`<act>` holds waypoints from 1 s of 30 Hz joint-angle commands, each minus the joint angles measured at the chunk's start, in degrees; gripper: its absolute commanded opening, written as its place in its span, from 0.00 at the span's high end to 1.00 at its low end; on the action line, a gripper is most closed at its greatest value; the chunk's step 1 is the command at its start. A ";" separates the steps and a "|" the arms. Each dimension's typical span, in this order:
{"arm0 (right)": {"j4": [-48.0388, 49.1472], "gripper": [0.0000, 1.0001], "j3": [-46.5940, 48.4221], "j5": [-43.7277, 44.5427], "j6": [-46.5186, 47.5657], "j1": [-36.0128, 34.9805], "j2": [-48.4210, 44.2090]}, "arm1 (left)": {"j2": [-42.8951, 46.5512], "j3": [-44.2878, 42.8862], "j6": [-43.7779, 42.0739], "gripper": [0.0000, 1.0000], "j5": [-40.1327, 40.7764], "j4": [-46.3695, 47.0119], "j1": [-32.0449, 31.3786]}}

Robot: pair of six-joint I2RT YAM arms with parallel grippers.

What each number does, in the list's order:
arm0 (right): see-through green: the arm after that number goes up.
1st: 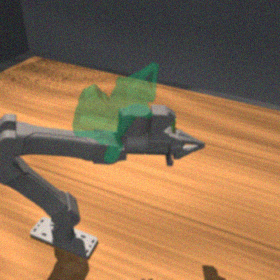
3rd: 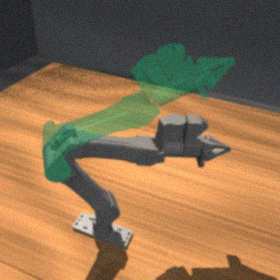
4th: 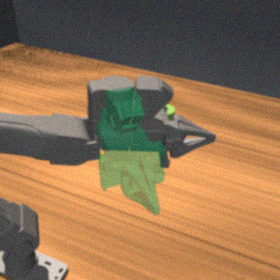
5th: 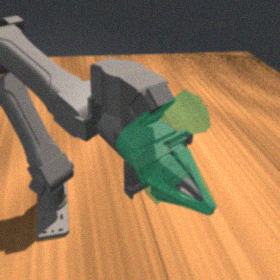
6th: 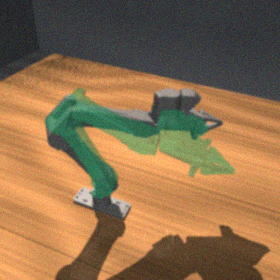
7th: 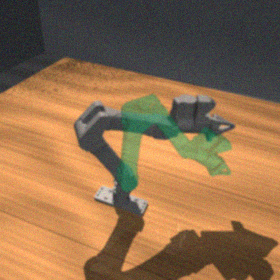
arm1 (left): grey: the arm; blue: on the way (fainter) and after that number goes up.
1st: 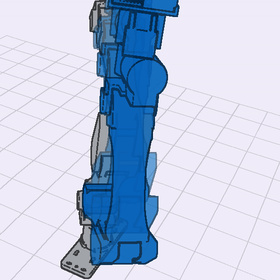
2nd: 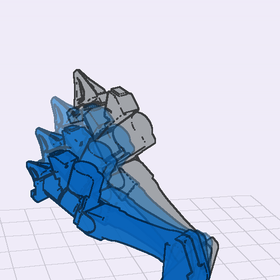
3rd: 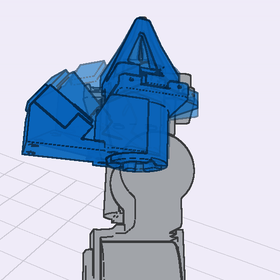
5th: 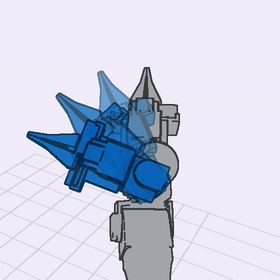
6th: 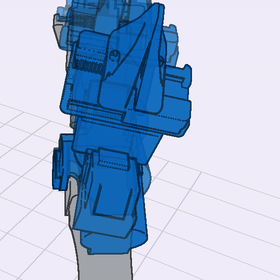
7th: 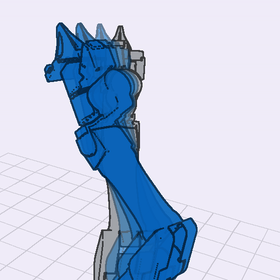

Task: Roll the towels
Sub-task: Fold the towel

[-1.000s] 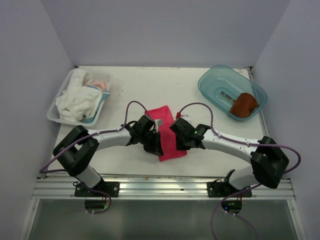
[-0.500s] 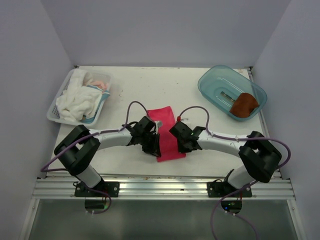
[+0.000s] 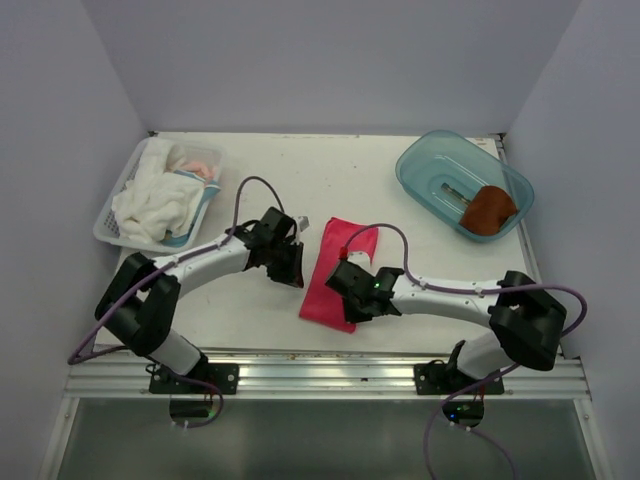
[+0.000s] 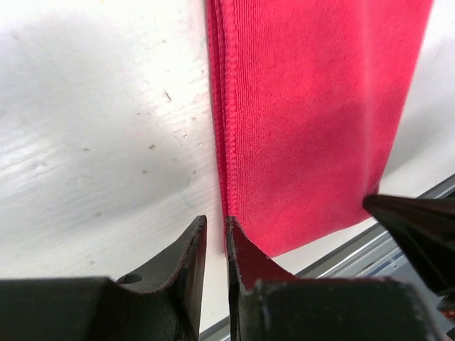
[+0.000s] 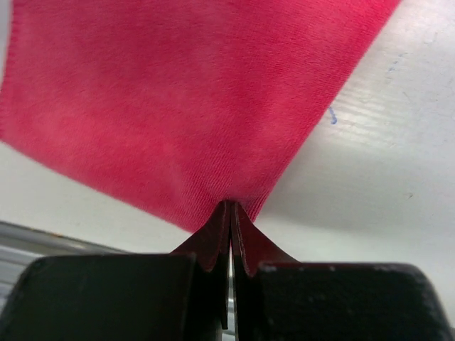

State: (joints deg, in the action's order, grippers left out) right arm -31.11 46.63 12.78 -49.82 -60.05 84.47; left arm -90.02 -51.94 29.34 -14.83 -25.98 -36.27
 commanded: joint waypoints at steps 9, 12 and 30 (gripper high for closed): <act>-7.38 0.69 12.16 8.05 15.96 -3.84 0.43 | 9.51 -5.01 -4.74 0.78 -0.90 -6.72 8.23; -7.82 0.65 13.31 9.10 18.27 -4.37 1.84 | 10.12 -4.40 -3.94 0.78 -1.17 -6.63 8.41; 3.75 0.54 -5.04 -0.81 -6.76 -4.55 -11.86 | 12.59 12.13 2.82 0.55 -9.16 7.07 0.50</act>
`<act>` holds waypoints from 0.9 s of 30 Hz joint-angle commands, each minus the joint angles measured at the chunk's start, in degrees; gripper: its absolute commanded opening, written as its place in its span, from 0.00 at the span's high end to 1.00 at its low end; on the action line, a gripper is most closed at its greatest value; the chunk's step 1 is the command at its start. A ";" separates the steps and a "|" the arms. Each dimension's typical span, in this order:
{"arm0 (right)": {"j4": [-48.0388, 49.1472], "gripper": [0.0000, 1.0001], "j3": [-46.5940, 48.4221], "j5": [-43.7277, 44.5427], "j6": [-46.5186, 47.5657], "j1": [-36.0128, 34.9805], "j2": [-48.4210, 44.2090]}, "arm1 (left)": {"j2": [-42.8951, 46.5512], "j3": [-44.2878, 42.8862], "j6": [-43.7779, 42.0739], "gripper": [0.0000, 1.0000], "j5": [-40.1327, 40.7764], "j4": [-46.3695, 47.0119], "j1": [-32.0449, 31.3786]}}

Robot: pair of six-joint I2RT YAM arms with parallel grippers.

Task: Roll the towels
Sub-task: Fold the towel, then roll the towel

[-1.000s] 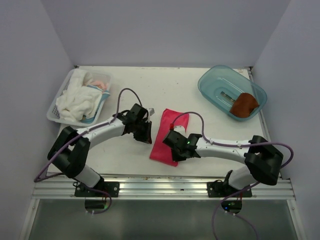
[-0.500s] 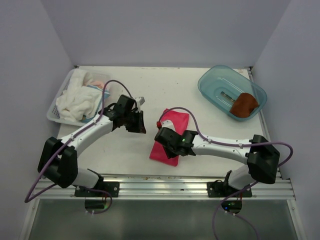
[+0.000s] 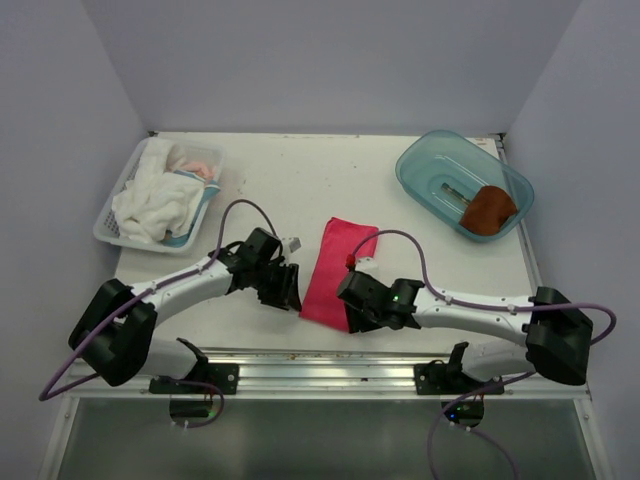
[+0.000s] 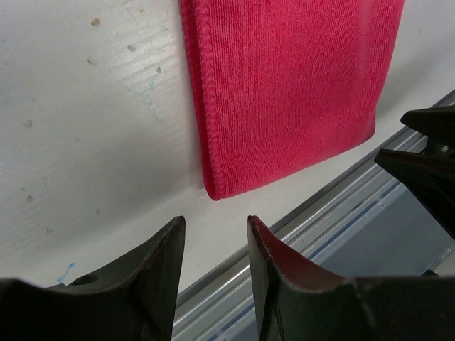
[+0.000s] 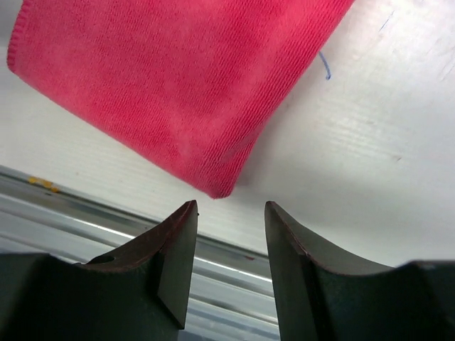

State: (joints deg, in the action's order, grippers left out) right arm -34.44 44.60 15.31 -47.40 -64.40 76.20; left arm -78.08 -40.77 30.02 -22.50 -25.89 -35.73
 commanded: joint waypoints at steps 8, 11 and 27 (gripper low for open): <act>10.35 0.51 -4.69 -3.97 -11.49 -0.20 -2.38 | -3.74 1.75 0.13 0.56 -2.02 8.14 -0.22; 11.58 0.52 -5.75 -4.06 -11.75 -0.20 -1.24 | -4.71 2.01 -0.40 0.56 -2.02 7.70 -0.22; 11.06 0.55 -6.72 -2.39 -12.02 -0.20 1.23 | -7.96 3.24 1.44 0.64 -3.69 11.74 -2.51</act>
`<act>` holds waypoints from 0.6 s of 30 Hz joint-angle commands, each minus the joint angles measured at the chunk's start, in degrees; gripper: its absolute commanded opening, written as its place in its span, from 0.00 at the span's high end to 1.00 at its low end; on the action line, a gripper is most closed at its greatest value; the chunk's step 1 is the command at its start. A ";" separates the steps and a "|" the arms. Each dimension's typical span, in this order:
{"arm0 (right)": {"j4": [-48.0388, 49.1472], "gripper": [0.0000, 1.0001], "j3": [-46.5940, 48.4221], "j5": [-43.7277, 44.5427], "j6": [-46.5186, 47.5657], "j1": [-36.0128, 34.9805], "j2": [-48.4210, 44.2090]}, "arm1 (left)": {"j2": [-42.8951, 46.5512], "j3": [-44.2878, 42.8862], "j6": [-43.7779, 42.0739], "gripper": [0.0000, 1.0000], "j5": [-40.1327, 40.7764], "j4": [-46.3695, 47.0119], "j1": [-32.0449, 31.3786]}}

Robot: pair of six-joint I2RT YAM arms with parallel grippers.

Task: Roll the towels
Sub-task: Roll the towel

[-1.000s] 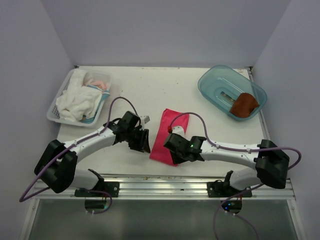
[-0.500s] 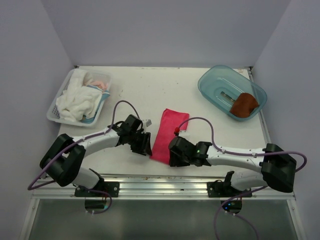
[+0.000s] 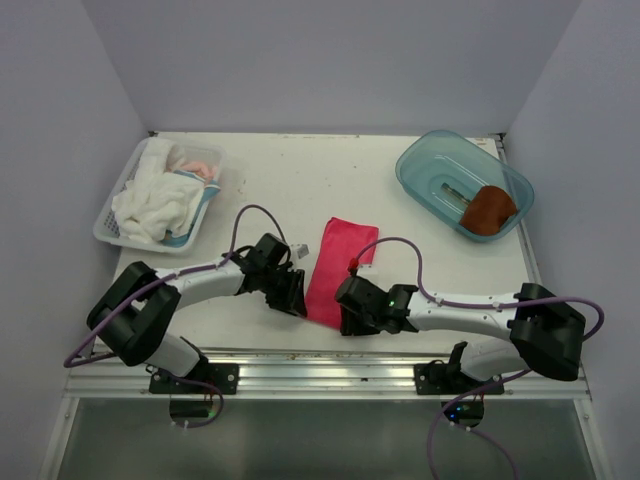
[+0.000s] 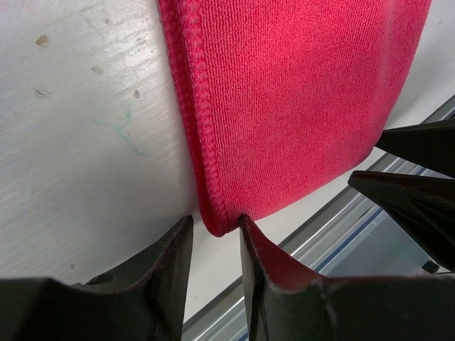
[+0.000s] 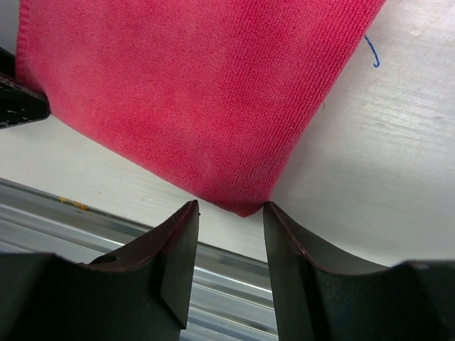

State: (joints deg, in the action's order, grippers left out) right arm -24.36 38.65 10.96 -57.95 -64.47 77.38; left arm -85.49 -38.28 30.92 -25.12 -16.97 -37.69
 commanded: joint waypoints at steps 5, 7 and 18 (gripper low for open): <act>0.63 0.54 -0.95 2.40 -1.72 -0.13 0.57 | -2.22 1.19 0.81 0.77 -1.94 3.61 -0.89; 0.45 0.53 -0.95 2.92 -1.64 -0.13 0.84 | -2.66 1.54 0.99 0.80 -2.38 3.87 -0.98; 0.37 0.66 -2.09 4.24 -2.34 -0.13 0.93 | -2.04 2.51 3.18 1.00 -3.70 5.90 -1.51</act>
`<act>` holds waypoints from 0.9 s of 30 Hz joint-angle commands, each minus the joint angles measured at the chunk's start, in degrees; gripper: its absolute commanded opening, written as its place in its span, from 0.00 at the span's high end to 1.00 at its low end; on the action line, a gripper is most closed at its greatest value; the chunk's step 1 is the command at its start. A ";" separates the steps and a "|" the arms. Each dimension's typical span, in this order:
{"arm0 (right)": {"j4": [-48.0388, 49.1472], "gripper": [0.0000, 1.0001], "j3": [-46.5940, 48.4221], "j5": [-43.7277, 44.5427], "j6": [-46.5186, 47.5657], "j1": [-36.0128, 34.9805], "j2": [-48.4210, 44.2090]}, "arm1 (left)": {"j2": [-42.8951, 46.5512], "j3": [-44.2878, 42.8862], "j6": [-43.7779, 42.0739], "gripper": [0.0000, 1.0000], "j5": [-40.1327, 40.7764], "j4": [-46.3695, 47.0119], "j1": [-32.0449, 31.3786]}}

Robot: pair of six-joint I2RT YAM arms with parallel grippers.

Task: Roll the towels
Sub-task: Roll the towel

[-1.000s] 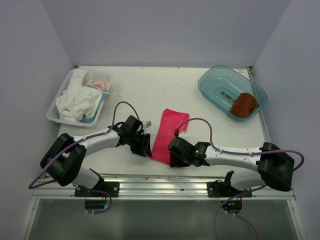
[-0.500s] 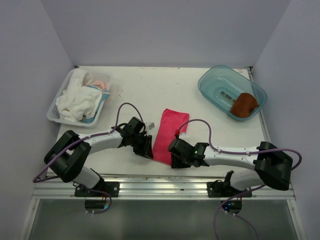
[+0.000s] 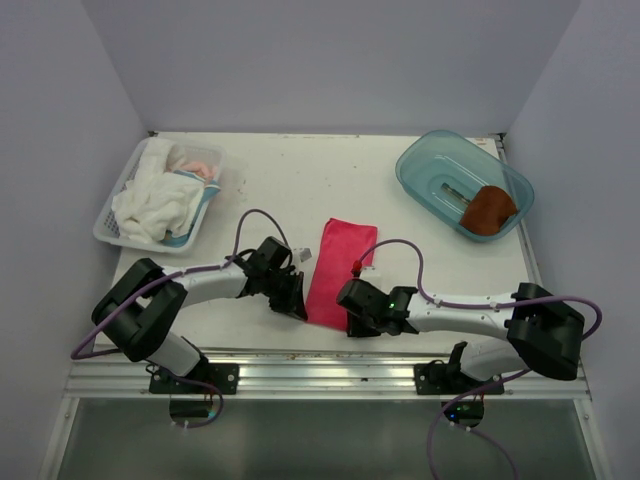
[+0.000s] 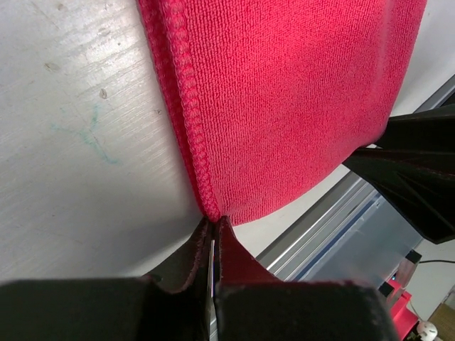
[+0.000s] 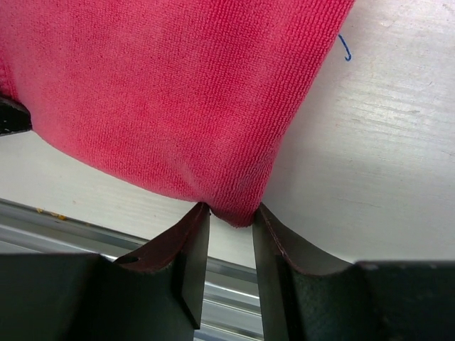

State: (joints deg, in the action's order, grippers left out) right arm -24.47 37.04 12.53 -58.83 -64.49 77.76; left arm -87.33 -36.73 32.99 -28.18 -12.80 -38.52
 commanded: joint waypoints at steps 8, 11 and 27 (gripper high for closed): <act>1.62 0.60 -2.93 2.76 -2.78 -0.20 0.99 | -0.30 1.22 1.37 0.69 -0.56 1.02 -0.68; 1.27 0.61 -2.94 3.11 -2.78 -0.11 0.56 | -0.03 1.84 1.37 0.62 -0.56 1.02 -0.68; -2.25 0.93 -2.50 5.04 -3.31 -0.20 -3.05 | 1.19 0.87 2.34 1.00 0.14 0.32 -1.12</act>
State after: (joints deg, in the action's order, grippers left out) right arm -22.87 34.72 14.11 -61.49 -64.49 75.96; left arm -86.91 -35.14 35.14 -29.63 -11.49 -39.27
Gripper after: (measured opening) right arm 0.105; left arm 0.015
